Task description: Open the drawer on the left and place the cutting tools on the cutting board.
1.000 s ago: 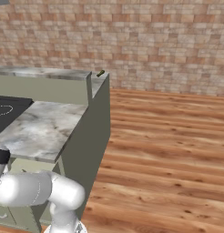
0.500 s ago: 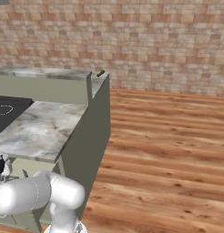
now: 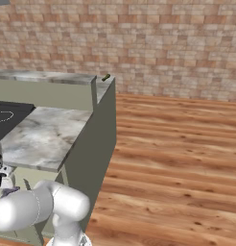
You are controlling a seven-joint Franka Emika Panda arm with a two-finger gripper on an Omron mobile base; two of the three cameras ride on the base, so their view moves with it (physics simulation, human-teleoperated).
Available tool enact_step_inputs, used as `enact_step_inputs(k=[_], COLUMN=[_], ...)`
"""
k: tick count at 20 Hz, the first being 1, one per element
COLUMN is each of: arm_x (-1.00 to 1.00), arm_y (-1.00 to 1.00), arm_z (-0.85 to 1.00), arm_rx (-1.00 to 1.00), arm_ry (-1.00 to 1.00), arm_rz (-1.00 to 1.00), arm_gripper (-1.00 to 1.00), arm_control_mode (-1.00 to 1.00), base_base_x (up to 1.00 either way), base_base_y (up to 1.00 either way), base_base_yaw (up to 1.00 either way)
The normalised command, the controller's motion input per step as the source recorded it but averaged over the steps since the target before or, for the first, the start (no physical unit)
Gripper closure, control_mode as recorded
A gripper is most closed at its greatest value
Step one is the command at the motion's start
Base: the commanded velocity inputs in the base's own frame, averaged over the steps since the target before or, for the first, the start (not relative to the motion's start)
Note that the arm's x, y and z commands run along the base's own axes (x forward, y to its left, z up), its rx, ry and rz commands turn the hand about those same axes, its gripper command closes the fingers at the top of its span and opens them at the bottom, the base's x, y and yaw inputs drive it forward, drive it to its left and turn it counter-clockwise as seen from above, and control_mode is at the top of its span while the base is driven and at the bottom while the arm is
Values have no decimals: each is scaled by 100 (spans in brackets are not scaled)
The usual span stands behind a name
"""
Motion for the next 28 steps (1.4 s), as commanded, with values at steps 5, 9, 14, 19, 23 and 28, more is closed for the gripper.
enact_step_inputs(k=[5, 9, 14, 19, 23, 28], arm_x=[18, 17, 19, 11, 1, 0], arm_y=[0, 0, 0, 4, 16, 21], arm_z=[-14, -14, -14, -14, -22, -20], arm_rx=[1, 0, 0, 0, 0, 0], arm_ry=[0, 0, 0, 0, 0, 0], arm_rz=[0, 0, 0, 0, 0, 0], arm_gripper=[-100, -100, -100, -100, -100, -100], arm_control_mode=[-100, -100, -100, -100, -100, -100], base_base_x=[0, 0, 0, 0, 0, 0], base_base_y=[0, 0, 0, 0, 0, 0], base_base_yaw=[0, 0, 0, 0, 0, 0])
